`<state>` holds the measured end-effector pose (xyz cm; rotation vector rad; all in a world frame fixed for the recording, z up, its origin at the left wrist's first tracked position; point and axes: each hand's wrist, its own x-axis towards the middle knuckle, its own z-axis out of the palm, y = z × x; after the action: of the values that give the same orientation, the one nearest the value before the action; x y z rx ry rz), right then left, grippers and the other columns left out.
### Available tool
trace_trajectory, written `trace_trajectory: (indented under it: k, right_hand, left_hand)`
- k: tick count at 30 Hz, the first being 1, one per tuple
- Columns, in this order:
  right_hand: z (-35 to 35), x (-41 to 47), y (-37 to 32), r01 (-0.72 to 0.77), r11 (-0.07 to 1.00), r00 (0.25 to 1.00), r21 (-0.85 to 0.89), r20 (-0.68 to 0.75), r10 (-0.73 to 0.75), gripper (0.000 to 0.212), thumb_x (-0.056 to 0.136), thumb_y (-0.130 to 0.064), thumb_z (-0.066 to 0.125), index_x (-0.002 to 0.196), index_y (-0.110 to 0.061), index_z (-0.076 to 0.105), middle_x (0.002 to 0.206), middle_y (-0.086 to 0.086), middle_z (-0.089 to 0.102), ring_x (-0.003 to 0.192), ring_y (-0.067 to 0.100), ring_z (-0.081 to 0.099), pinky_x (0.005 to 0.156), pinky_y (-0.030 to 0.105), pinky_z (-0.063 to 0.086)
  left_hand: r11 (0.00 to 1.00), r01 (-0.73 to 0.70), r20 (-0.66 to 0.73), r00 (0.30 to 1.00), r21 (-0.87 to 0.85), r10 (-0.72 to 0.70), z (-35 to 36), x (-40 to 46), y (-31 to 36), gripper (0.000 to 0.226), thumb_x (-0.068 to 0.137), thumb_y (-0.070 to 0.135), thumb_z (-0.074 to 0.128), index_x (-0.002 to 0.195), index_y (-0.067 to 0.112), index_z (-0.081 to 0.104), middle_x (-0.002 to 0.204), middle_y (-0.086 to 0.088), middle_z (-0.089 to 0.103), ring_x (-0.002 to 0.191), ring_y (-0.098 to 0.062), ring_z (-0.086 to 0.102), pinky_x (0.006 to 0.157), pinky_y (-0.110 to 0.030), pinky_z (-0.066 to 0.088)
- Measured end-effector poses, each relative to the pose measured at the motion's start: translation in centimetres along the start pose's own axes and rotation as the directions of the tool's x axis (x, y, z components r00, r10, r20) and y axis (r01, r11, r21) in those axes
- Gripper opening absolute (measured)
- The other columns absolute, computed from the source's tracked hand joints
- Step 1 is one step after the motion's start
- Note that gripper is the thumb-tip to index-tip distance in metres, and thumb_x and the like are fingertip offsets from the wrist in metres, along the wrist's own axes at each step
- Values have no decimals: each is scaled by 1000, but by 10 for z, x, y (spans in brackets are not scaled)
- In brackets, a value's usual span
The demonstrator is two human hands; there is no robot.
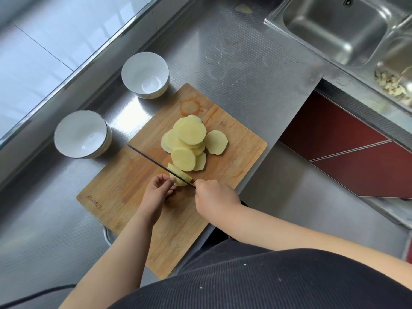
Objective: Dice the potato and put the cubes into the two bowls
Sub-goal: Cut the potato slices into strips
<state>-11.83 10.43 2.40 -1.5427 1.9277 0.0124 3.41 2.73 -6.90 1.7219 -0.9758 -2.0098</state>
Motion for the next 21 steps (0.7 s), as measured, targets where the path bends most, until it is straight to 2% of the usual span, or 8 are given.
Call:
trace_trajectory:
  k: [9, 14, 21]
  right_hand:
    - [-5, -1, 0, -12, 1000, 1000, -6, -4, 12, 16, 98, -12, 44, 109, -10, 55, 98, 10, 65, 88, 31, 61, 58, 31, 34]
    - [-4, 0, 0, -20, 1000, 1000, -3, 0, 20, 16, 97, -12, 45, 109, -10, 55, 99, 10, 66, 90, 31, 62, 60, 31, 34]
    - [-3, 2, 0, -17, 1000, 1000, -4, -1, 17, 16, 97, -13, 46, 110, -10, 55, 98, 9, 66, 89, 31, 62, 59, 31, 36]
  left_hand:
    - [1000, 4, -7, 1000, -5, -4, 0, 1, 0, 4, 95, 11, 57, 98, 12, 55, 82, -3, 63, 66, -7, 61, 70, -22, 50]
    - [1000, -13, -25, 1000, 3, 13, 2, 1, 0, 5, 95, 9, 57, 96, 13, 54, 80, -3, 62, 66, -6, 60, 62, -15, 50]
    - [1000, -6, -26, 1000, -2, 6, 1, 1, -1, 5, 95, 11, 58, 97, 13, 55, 81, -2, 63, 68, -7, 60, 64, -16, 51]
